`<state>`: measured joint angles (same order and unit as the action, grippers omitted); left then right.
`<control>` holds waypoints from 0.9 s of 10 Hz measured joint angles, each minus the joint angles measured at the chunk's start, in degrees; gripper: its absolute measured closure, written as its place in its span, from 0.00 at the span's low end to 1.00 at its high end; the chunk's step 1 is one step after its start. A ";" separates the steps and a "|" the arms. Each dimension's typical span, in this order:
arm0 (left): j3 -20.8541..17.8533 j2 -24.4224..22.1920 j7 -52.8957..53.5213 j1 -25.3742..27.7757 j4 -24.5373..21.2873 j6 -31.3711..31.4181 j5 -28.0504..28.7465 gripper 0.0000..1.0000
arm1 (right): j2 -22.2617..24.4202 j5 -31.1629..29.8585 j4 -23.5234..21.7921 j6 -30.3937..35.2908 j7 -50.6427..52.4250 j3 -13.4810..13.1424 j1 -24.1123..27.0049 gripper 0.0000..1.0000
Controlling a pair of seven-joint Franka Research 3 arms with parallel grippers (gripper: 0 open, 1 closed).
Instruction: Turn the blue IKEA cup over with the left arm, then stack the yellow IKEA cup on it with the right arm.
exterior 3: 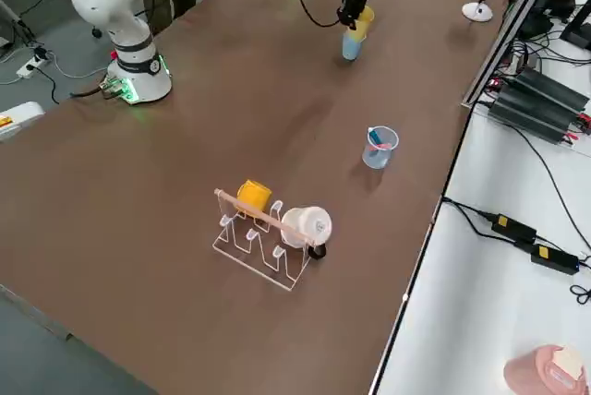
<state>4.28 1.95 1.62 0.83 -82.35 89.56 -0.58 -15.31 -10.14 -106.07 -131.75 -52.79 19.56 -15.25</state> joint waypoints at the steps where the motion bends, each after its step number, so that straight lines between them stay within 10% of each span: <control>1: 0.02 0.00 0.00 -0.01 0.00 0.00 0.00 0.01 | -2.34 -1.87 2.11 0.01 -2.79 0.28 -0.86 0.92; 9: -0.01 0.00 0.00 0.00 0.01 0.00 0.00 0.01 | -11.94 -8.61 7.21 -0.04 -18.28 2.14 -5.26 0.92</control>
<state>4.27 1.95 1.62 0.83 -82.34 89.56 -0.58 -27.25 -18.74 -98.85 -131.80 -71.07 21.70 -20.51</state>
